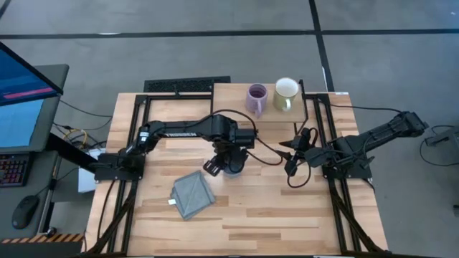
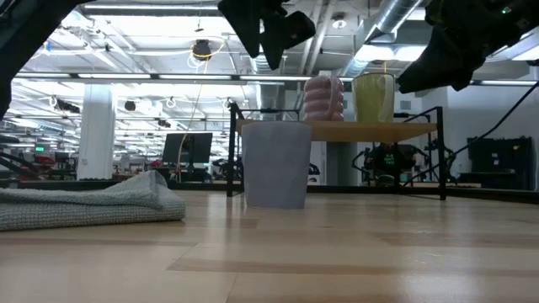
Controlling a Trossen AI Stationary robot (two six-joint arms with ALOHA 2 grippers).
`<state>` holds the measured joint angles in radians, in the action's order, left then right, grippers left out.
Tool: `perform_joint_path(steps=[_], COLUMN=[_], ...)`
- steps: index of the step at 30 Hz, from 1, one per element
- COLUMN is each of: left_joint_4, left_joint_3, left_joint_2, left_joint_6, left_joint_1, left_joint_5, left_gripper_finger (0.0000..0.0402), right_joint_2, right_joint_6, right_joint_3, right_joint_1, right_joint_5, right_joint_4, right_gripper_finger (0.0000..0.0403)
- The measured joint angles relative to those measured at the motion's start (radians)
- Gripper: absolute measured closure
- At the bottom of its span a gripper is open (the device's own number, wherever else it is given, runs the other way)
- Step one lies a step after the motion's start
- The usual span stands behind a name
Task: Stack small to large cups/mugs on shelf
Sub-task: Put the blue mug on the shelf
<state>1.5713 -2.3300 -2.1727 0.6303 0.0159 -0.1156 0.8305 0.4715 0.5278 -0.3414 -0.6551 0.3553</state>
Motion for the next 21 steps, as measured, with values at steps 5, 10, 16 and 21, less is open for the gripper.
perform_joint_path(steps=[5,10,16,21], left_joint_4=[-0.001,-0.002,-0.035,-0.089], left_joint_3=[0.051,0.147,0.291,0.422], left_joint_2=[0.0,0.057,0.185,0.267], left_joint_6=[0.066,0.073,0.088,0.079], left_joint_1=[-0.032,-0.089,-0.136,-0.16], left_joint_5=[-0.161,-0.117,-0.091,-0.016], left_gripper_finger=[0.0229,0.0229,0.0229,0.0229], right_joint_2=[0.0,0.0,0.0,0.0], right_joint_6=[0.0,0.0,0.0,0.0], right_joint_3=[0.0,0.0,0.0,0.0], right_joint_1=[0.031,0.062,0.099,0.141], right_joint_5=[0.0,0.0,0.0,0.001], right_joint_4=[0.0,-0.006,-0.013,-0.013], right_gripper_finger=[0.021,0.021,0.021,0.021])
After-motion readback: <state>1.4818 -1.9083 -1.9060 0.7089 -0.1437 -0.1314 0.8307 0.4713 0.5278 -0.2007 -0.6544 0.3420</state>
